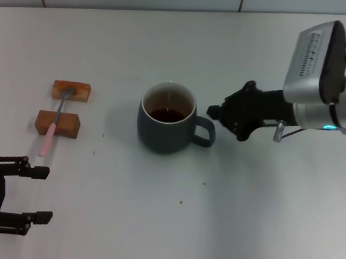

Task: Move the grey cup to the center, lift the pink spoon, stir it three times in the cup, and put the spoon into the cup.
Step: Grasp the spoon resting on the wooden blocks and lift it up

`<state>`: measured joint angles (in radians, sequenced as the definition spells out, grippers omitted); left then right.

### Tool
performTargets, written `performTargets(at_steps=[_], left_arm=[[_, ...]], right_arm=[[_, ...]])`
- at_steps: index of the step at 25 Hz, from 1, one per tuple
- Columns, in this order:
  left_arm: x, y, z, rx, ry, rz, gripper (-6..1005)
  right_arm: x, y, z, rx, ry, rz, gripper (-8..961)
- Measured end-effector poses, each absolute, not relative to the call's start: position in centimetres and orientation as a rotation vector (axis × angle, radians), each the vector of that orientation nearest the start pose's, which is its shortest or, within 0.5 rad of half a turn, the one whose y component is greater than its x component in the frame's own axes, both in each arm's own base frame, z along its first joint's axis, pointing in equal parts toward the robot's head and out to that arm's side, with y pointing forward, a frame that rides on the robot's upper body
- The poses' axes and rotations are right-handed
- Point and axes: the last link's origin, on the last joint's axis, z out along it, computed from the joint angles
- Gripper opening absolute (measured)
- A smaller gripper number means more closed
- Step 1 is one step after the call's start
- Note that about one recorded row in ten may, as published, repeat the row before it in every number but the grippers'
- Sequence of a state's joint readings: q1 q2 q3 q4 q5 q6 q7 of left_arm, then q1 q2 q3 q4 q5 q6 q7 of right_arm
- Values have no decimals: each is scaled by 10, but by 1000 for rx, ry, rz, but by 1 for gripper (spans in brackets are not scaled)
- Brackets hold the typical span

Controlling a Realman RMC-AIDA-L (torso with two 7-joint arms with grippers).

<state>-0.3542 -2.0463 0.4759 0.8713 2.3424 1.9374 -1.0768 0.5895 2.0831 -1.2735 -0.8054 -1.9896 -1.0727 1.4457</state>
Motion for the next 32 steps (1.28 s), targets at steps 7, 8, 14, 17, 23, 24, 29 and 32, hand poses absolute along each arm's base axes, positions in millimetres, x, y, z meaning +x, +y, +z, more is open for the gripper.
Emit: performTargets(at_steps=[7,8,14,17,23,24,29,32], left_arm=[[-323,240,53,-2923,-331,-439,768],[-323,240,53,-2923,-331,-439,768],[-323,241,52,-2923,-328,-440,768],[-322,241,51,-2921,-329,-442,769],[-322,241,50,-2920,-330,-444,769],[-322,241,50,-2920,-331,-444,769],[-322,242,51,-2921,-328,-444,768],[-322,242,51,-2921,-335,-444,768]], right_arm=[[239,379,-22,-2572,210,136,-1],[239,379,-22,-2572,210,136,-1],[246,346,6,-2493,176,400,-1],[252,328,18,-2521,182,492,-1],[265,298,34,-2582,212,600,-1],[269,286,41,-2616,202,609,-1],[272,263,50,-2711,176,629,-2],[274,258,51,-2752,176,594,36]])
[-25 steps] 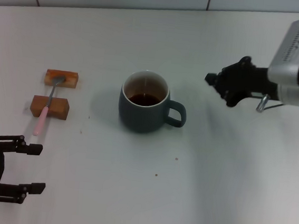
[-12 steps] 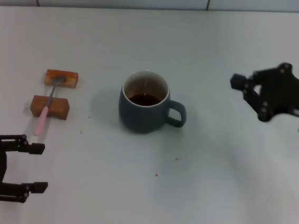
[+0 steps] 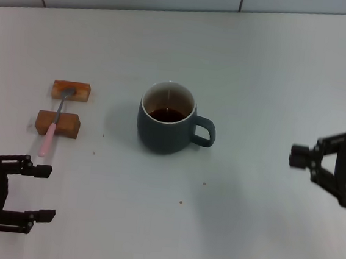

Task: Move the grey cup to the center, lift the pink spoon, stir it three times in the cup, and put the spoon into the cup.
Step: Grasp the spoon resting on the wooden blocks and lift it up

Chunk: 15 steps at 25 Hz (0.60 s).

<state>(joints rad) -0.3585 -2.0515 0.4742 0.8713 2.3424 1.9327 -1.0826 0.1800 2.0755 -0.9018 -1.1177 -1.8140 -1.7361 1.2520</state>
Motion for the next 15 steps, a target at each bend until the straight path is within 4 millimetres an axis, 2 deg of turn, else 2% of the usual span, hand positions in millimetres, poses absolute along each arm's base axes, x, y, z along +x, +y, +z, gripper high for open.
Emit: performTargets(at_steps=[6,10,15], left_arm=[[-321,243,51,-2922,-340,-443,768],[-320,244,50,-2924,-338,-443,769],[-321,245,50,-2921,-339,-440,769]], right_arm=[[271,258,47,-2879,221,446,134],[262,266,45,-2984,210,315,212],[258,271,41,-3022,220,286,250]])
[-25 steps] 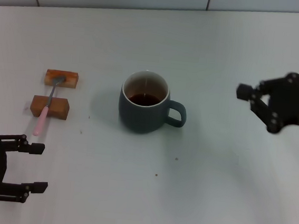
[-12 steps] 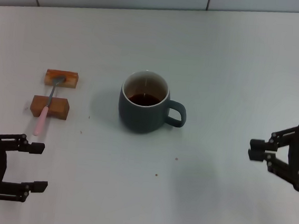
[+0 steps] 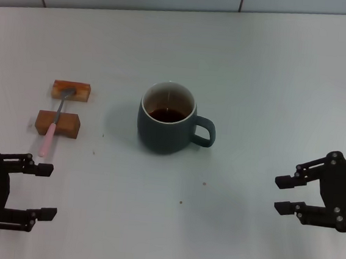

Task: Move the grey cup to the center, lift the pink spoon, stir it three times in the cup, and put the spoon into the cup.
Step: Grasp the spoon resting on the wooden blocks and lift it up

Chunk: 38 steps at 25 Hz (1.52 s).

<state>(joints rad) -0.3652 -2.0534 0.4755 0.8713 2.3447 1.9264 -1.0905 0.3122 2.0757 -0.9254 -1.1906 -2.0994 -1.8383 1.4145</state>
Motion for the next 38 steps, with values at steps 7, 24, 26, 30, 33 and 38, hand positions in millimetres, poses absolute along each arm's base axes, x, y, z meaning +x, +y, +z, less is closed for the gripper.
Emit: performTargets(at_steps=[7,24,26,30,33,38], left_arm=[[-320,246,48,-2916,-340,-443,769],[-319,247,48,-2914,-341,-446,769],[-318,249,48,-2904,-359,-453,769],[-315,256,54,-2833,-461,-520,769],[-316,256,55,-2817,-503,-533,769],[-314,254,59,-2795,-799,-589,769]], right_arm=[[259,275,34,-3045,226,295,362],[263,274,28,-3056,261,286,704],[263,274,28,-3055,260,286,704],[262,275,29,-3055,252,285,704],[262,276,29,-3055,248,284,704],[261,277,30,-3050,243,285,703]])
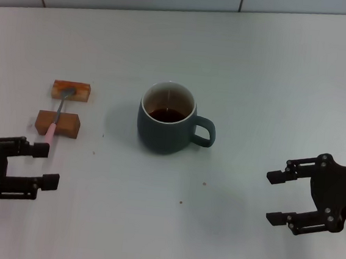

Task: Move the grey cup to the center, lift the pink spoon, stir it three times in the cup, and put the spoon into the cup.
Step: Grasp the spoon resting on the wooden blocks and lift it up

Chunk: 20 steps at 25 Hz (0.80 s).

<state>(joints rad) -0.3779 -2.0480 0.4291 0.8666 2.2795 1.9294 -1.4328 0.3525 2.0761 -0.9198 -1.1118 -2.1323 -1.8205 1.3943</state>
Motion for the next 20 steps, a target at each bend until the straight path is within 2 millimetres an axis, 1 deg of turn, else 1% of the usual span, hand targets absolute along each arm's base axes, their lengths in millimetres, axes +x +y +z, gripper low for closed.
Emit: performTargets(at_steps=[1,2,3,5,8,12,13,14,17,20], left_arm=[[-314,252,59,-2798,-837,-598,768],[-314,247,57,-2795,-935,-624,768],[-314,247,57,-2795,-935,-624,768],[-315,242,54,-2784,-1029,-653,768],[-318,233,44,-2755,-1210,-716,768],[-321,226,40,-2711,-1338,-778,768],[-321,226,40,-2711,-1338,-778,768],[-323,223,40,-2678,-1389,-808,768],[-327,220,43,-2604,-1437,-870,768],[-327,220,43,-2604,-1437,-870,768]], right_arm=[[261,277,31,-3049,242,285,703],[261,278,31,-3046,239,287,703],[261,278,31,-3046,239,287,703],[260,279,32,-3044,236,286,703],[259,280,32,-3043,228,286,703],[257,283,34,-3039,213,278,703],[256,283,35,-3036,206,274,703],[255,284,36,-3033,200,269,704],[255,284,37,-3030,201,264,704],[254,284,38,-3028,198,260,704]])
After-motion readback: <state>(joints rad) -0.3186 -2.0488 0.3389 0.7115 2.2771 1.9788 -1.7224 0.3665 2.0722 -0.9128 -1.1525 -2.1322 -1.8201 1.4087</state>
